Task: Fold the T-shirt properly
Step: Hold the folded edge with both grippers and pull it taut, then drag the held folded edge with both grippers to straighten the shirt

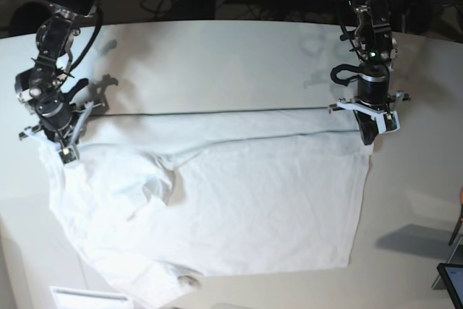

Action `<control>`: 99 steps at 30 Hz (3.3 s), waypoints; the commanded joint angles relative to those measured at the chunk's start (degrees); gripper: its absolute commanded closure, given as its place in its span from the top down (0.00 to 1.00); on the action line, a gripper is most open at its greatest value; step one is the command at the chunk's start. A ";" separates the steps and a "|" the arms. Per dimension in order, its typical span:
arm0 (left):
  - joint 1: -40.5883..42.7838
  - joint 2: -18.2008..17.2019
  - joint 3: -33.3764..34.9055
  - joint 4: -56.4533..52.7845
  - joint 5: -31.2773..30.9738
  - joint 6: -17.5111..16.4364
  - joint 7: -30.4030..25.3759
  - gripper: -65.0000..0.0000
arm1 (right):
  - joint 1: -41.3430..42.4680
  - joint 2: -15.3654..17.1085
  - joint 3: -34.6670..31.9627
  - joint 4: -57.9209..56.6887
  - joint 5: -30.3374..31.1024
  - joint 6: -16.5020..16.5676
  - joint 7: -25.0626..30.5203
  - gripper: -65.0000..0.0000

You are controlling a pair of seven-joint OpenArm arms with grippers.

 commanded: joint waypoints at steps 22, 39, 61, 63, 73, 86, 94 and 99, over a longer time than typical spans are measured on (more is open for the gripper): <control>-7.13 1.84 -0.98 0.61 0.33 0.27 28.53 0.00 | 3.07 1.69 -2.10 -6.62 0.53 -0.43 1.27 0.03; -3.97 -0.80 -1.15 2.63 0.33 0.45 33.98 0.00 | -3.70 2.04 -1.93 -6.00 0.44 -0.43 1.18 0.03; 3.15 -2.73 -3.88 11.51 0.42 0.27 33.98 0.00 | -16.71 0.02 -1.93 7.54 0.35 -0.52 -3.12 0.03; 3.95 -2.73 -3.88 12.48 0.42 0.27 33.98 0.00 | -18.03 -0.16 -2.01 8.33 0.35 -0.52 -3.12 0.03; 9.40 -2.38 -3.88 15.82 0.42 0.36 33.98 0.00 | -23.13 0.11 -1.66 10.79 0.35 -0.52 -2.86 0.03; 6.58 -2.21 -5.55 23.20 0.33 0.36 34.33 0.00 | -22.69 -0.07 -1.93 10.88 0.35 -0.52 -2.86 0.03; 0.43 -2.12 -4.23 11.69 0.42 0.18 34.42 0.00 | -22.60 -0.07 -1.93 10.88 0.35 -0.52 -2.86 0.03; 0.25 -2.12 -3.17 5.36 0.42 0.18 34.25 0.00 | -22.60 0.20 -1.84 10.88 0.35 -0.52 -2.86 0.03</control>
